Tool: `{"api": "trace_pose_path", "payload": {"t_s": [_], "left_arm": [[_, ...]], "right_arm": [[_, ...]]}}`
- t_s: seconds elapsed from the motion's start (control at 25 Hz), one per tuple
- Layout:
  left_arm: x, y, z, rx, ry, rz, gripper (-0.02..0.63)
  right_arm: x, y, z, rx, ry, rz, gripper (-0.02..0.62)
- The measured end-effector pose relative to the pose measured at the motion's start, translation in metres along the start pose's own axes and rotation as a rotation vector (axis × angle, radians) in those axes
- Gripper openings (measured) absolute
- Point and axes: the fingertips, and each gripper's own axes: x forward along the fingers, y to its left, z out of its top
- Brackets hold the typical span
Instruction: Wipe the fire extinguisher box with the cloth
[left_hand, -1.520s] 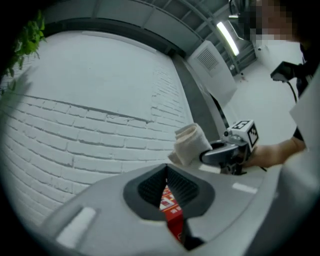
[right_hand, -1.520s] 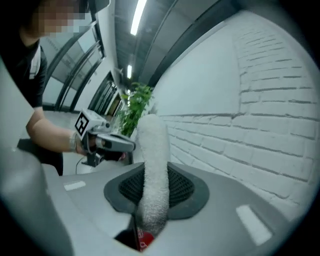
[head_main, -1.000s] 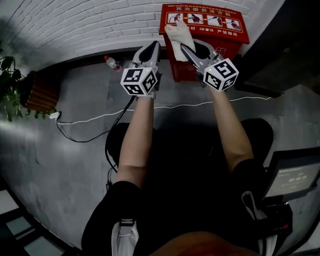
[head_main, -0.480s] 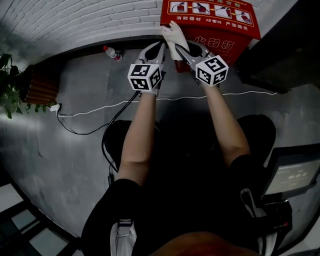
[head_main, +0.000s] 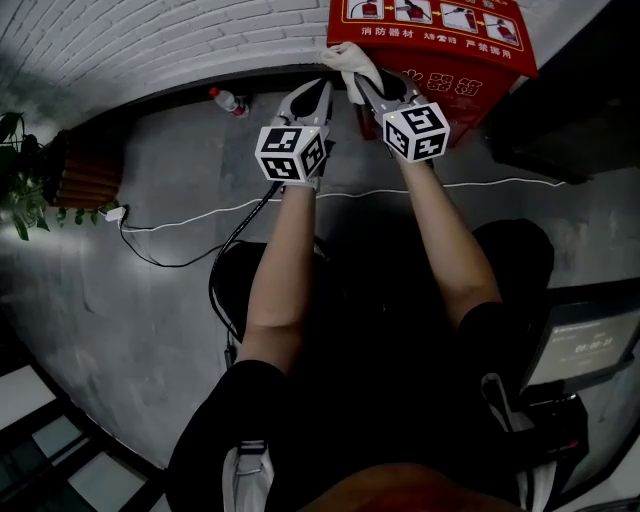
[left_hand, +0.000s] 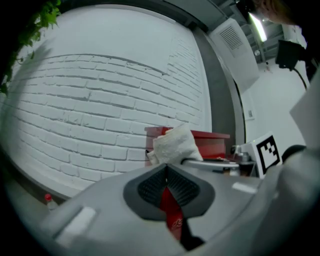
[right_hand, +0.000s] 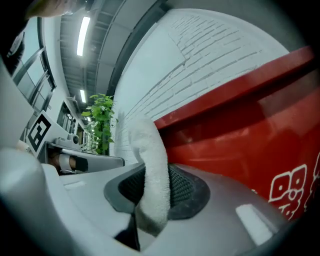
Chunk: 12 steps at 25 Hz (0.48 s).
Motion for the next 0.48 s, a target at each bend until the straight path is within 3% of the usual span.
{"api": "trace_pose_path", "payload": {"t_s": [0.24,0.48], "left_arm": [[0.003,-0.005,0.003,-0.011,-0.006,-0.017,0.003],[0.005,-0.008,0.003,0.001,-0.003,-0.027,0.003]], "right_arm": [[0.000,-0.006,0.005,-0.013,-0.023,-0.074,0.098],[-0.005,-0.018,0.008,0.077,-0.049,-0.099,0.107]]}}
